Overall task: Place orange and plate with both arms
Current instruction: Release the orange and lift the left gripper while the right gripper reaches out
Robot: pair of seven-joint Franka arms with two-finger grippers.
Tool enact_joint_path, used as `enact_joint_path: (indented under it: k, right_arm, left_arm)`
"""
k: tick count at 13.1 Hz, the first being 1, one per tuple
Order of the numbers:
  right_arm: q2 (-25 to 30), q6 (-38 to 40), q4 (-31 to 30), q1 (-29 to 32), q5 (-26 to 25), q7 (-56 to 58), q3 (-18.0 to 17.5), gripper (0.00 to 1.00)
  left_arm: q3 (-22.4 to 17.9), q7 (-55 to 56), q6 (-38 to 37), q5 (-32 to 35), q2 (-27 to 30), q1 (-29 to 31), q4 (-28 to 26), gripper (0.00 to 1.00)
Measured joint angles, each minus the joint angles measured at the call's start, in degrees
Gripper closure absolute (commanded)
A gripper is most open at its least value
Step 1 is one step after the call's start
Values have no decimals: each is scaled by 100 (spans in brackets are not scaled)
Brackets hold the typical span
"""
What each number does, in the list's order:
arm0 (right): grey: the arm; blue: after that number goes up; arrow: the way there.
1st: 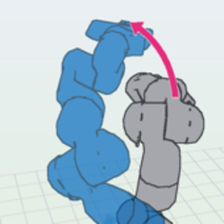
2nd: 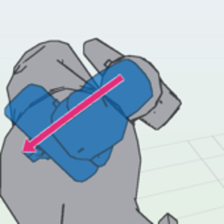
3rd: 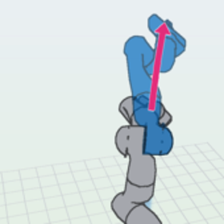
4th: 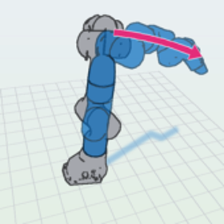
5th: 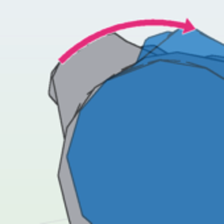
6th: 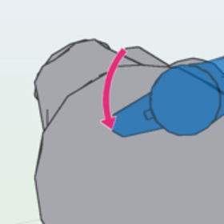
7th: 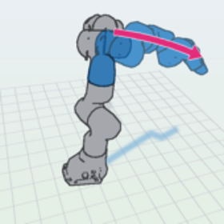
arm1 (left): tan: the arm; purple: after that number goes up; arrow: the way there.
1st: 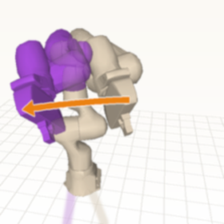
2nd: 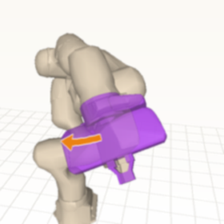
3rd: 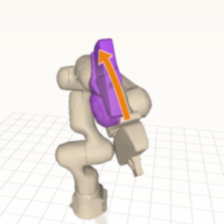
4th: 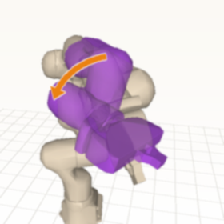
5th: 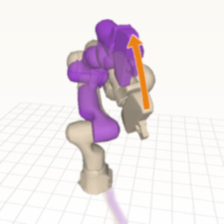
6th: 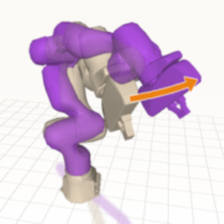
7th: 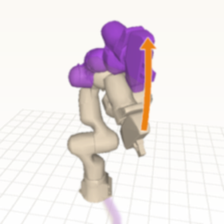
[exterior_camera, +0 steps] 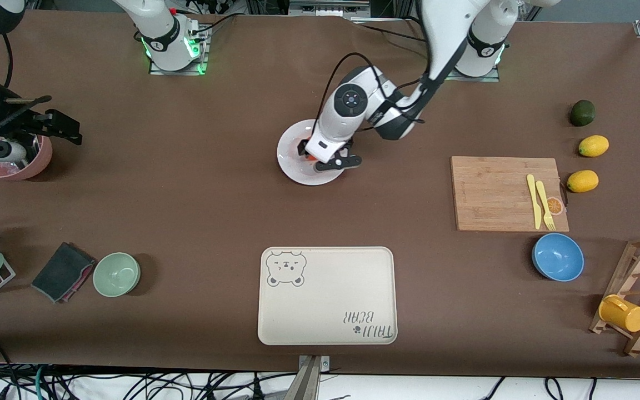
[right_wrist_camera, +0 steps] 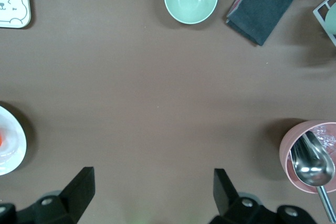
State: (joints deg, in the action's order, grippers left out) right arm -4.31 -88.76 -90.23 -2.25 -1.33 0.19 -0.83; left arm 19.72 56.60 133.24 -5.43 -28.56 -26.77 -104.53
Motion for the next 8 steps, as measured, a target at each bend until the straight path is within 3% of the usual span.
enact_joint_path:
  k: [3,5,7,8]
  right_arm:
    - [-390,-14,1,-97,96,46,-5,0]
    - [-726,-52,9,-99,479,180,-2,0]
    - [-1072,-93,17,-97,614,246,4,0]
    - [-1233,-187,22,-103,614,270,3,0]
  left_arm:
    - [-19,-3,-1366,29,1248,1116,36,0]
    - [-30,-295,-1821,79,1957,1941,-34,0]
    - [-205,-1398,-2322,98,2428,2483,-87,0]
    - [-476,-1999,-2531,100,2605,2580,-99,0]
